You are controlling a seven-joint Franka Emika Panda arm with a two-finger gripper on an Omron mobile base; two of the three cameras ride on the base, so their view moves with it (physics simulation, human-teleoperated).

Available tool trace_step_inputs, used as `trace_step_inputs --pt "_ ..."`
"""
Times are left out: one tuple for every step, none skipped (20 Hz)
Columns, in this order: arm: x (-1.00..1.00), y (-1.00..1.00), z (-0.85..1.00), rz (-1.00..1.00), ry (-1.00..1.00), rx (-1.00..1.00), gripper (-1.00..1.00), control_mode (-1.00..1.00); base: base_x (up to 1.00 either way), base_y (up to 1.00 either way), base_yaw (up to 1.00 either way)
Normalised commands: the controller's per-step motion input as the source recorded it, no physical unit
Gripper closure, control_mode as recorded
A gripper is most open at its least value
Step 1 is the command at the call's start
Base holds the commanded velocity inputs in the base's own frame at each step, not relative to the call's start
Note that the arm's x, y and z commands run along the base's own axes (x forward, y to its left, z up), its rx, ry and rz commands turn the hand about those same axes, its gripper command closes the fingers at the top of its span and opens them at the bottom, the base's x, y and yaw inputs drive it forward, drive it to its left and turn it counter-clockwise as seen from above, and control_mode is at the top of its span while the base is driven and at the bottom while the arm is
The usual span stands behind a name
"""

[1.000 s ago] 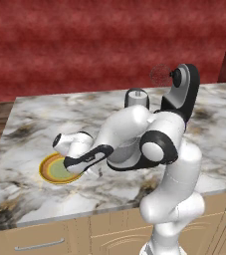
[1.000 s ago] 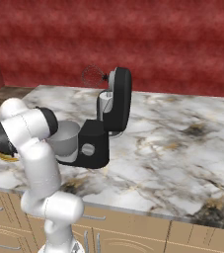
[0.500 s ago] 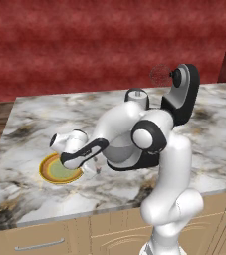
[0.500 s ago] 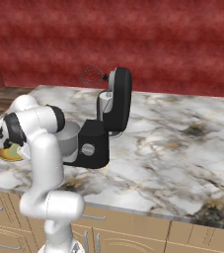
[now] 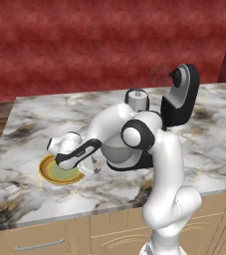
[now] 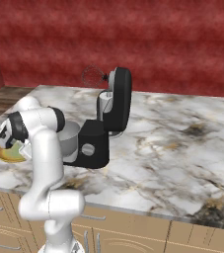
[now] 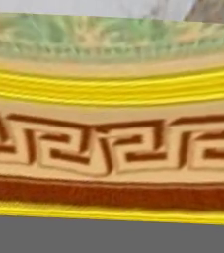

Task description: Add butter and sugar cubes to the stand mixer bowl and then turn on the stand mixer to begin making frosting.

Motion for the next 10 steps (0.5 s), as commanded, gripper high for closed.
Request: trace_step_inputs --pt "0.06 0.0 -0.24 0.0 0.05 -0.06 -1.0 -1.0 0.0 0.0 0.0" --pt "0.0 0.0 -0.24 0.0 0.05 -0.07 -1.0 -1.0 0.0 0.0 0.0" --pt "0.0 0.0 -0.24 0.0 0.04 -0.07 -1.0 -1.0 0.0 0.0 0.0" --pt "0.0 0.0 -0.26 0.0 0.02 -0.07 -1.0 -1.0 0.0 0.0 0.0" --pt "-0.02 -0.04 -0.2 0.0 0.03 -0.07 -1.0 -1.0 0.0 0.0 0.0" --pt "-0.17 -0.1 -0.21 0.0 0.01 -0.07 -1.0 -1.0 0.0 0.0 0.0" --pt "-0.23 -0.21 -0.22 0.0 0.01 -0.07 -1.0 -1.0 0.0 0.0 0.0" --pt "-0.34 -0.26 -0.26 0.0 0.0 -0.05 -1.0 -1.0 0.0 0.0 0.0" --pt "-0.42 -0.26 -0.27 0.0 0.0 -0.05 -1.0 -1.0 0.0 0.0 0.0" --pt "-0.52 -0.28 -0.27 0.0 0.0 -0.04 -1.0 -1.0 0.0 0.0 0.0"
